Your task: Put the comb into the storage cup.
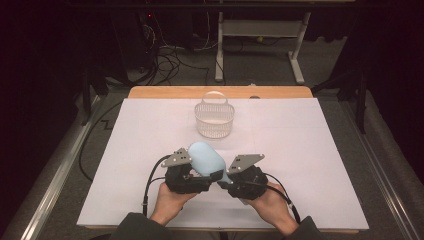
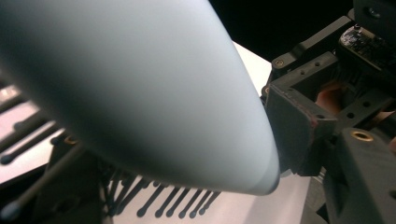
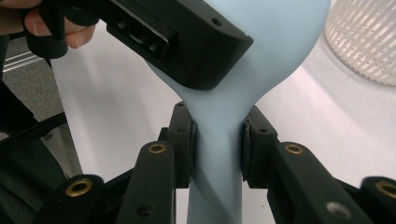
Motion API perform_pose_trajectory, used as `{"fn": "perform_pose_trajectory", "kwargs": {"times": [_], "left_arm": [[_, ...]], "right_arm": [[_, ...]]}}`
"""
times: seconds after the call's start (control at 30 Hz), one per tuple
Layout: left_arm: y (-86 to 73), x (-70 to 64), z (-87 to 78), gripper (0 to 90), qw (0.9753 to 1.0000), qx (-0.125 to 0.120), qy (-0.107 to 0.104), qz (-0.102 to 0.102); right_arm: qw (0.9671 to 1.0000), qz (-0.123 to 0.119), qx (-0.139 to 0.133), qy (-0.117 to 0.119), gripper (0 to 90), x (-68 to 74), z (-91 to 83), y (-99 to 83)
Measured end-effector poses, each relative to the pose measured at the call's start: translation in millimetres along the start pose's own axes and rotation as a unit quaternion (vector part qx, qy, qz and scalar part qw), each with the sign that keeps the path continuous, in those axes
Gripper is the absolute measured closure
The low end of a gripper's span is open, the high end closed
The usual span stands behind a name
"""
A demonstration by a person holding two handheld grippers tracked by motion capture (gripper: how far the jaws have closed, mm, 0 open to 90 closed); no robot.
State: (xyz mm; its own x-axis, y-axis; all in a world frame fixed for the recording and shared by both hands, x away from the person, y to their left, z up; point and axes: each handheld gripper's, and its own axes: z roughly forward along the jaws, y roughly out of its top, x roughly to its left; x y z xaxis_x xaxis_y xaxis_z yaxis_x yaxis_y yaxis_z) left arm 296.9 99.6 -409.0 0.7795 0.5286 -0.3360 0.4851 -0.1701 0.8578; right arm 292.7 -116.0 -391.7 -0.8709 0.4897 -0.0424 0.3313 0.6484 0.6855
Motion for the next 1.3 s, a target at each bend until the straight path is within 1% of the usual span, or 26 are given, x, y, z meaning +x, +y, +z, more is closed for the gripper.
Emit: {"fn": "perform_pose_trajectory", "kwargs": {"times": [0.1,0.23,0.47,0.73,0.83,0.9,1.03,1.17,1.3], "left_arm": [[-0.4,0.7,-0.3,33.2,1.0000,0.002,-0.003,-0.007],[0.2,1.9,-2.0,36.8,0.9999,0.002,-0.008,-0.015],[1.2,1.9,-4.4,40.6,0.9998,0.000,-0.012,-0.019],[2.6,0.4,-7.3,46.2,0.9998,-0.004,-0.013,-0.014],[3.3,-0.1,-8.3,47.3,0.9998,-0.004,-0.016,-0.014],[3.8,-1.4,-8.8,47.6,0.9998,-0.006,-0.015,-0.011],[4.9,-3.3,-10.0,48.3,0.9998,-0.006,-0.015,-0.008],[5.9,-5.6,-10.9,49.4,0.9999,-0.005,-0.014,-0.001],[6.8,-6.8,-11.6,50.4,0.9998,-0.006,-0.017,0.002]], "right_arm": [[1.0000,0.000,0.002,0.000,70.6,0.1,0.6,0.0],[1.0000,-0.004,0.001,-0.001,70.6,0.0,2.0,0.3],[1.0000,-0.005,-0.001,-0.003,70.6,0.4,3.5,1.6],[1.0000,-0.001,-0.003,0.004,70.5,-0.3,6.2,3.3],[1.0000,0.001,-0.005,0.006,70.5,-0.4,6.1,3.6],[0.9999,0.005,-0.006,0.009,70.4,-0.7,6.0,3.6],[0.9999,0.005,-0.009,0.012,70.2,-0.5,5.7,3.3],[0.9998,0.004,-0.013,0.014,70.0,-0.2,5.4,2.9],[0.9997,0.004,-0.016,0.016,69.8,-0.1,5.4,2.3]]}}
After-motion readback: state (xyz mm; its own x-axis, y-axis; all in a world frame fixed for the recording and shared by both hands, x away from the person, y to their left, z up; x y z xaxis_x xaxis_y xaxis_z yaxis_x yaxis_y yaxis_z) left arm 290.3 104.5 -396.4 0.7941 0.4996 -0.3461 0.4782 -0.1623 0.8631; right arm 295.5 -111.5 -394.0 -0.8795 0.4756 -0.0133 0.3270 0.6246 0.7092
